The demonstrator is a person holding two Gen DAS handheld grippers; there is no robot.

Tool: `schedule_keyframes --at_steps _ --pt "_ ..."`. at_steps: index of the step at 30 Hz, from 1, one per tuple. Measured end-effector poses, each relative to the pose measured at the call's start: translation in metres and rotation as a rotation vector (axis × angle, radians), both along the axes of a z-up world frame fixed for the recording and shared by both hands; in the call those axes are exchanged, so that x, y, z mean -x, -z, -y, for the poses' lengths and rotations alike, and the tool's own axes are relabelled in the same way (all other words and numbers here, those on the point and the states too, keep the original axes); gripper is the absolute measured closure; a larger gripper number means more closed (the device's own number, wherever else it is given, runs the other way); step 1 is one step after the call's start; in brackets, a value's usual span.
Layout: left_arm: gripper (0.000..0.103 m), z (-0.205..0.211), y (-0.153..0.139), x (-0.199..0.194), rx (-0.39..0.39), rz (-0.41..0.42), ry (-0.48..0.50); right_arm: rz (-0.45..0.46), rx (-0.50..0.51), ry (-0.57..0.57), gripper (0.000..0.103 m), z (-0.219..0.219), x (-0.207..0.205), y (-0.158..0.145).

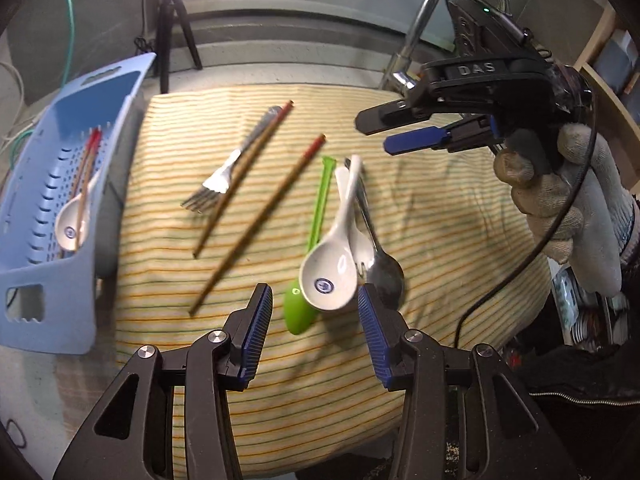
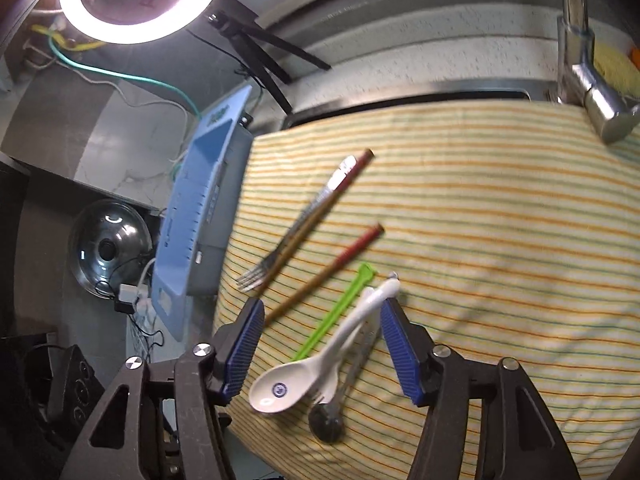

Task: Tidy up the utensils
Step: 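Grasp the second white ceramic spoon by its handle with the right gripper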

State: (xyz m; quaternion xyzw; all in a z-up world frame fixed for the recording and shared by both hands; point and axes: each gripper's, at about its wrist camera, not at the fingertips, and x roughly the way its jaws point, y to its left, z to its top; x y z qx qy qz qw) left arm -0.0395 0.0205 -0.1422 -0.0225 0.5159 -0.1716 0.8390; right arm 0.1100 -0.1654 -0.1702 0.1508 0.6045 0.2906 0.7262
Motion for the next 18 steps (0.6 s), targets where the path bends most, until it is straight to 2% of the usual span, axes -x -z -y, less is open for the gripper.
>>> schedule_keyframes --at_steps 2,6,18 --pt "0.059 0.003 0.006 -0.002 -0.004 -0.007 0.003 -0.019 0.018 0.004 0.056 -0.002 0.001 0.009" --pt "0.059 0.004 0.015 -0.001 -0.001 -0.017 0.003 -0.055 0.027 0.016 0.062 -0.004 -0.001 0.02" --pt "0.059 0.014 0.031 -0.002 -0.027 -0.009 0.029 -0.102 0.069 0.049 0.069 -0.014 -0.007 0.037"
